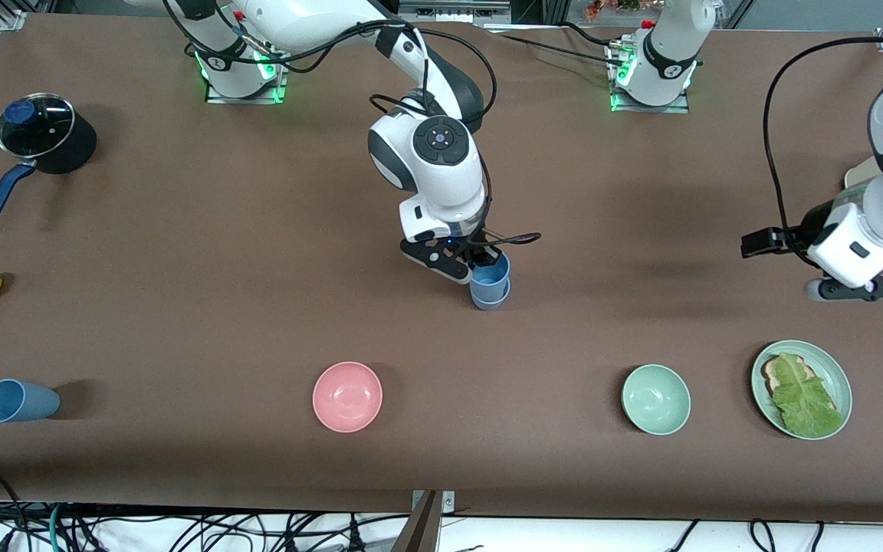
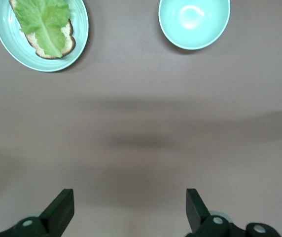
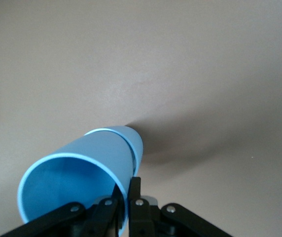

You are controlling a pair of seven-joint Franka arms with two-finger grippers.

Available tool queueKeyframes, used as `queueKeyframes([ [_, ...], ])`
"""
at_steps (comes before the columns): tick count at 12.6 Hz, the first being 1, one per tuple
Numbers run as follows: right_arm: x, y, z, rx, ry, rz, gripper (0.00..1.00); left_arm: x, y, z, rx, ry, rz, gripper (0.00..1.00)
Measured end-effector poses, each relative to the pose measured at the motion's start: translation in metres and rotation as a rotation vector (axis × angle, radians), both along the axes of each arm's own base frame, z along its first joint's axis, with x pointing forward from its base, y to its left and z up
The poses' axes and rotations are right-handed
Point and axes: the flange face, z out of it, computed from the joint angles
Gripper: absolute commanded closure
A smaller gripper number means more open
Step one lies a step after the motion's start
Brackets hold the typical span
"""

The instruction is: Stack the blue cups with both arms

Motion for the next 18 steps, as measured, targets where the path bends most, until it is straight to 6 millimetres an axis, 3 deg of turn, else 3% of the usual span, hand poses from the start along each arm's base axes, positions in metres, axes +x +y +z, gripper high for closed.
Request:
queueKeyframes([
  [2,0.004,-0.003,0.004,-0.003,-0.001,-0.006,0.23,-0.005,0.002,0.0,0.003,-0.005,0.003,0.0],
  [3,0.005,-0.006,0.005,-0.013,0.005,-0.01,0.19,-0.006,0.003,0.0,0.003,-0.004,0.005,0.0],
  [4,0.006,-0.008,0.006,-0.023,0.012,-0.013,0.07,-0.006,0.003,-0.001,0.005,-0.004,0.004,0.0],
  [5,0.008,-0.012,0.01,-0.033,0.014,-0.016,0.01,-0.006,0.002,-0.001,0.006,-0.008,-0.001,0.0],
  [7,0.016,-0.027,0.03,-0.071,0.009,0.007,0.0,-0.006,-0.005,0.003,0.005,-0.018,-0.013,0.0],
  [8,0.025,-0.044,0.044,-0.103,0.012,0.043,0.0,-0.006,-0.009,0.004,0.005,-0.02,-0.019,0.0],
  [9,0.037,-0.068,0.058,-0.133,0.024,0.088,0.0,-0.006,-0.013,0.005,0.008,-0.022,-0.026,0.0],
  [11,0.07,-0.135,0.093,-0.173,0.051,0.184,0.0,-0.006,-0.014,0.005,0.022,-0.022,-0.023,0.0],
  [13,0.105,-0.229,0.125,-0.194,0.097,0.255,0.0,-0.007,-0.018,0.007,0.026,-0.025,-0.029,0.0],
  [16,0.137,-0.361,0.144,-0.127,0.176,0.357,0.0,-0.007,-0.016,0.008,0.027,-0.026,-0.026,0.0],
  [18,0.144,-0.422,0.152,-0.112,0.187,0.37,0.0,-0.007,-0.017,0.007,0.027,-0.026,-0.027,0.0],
])
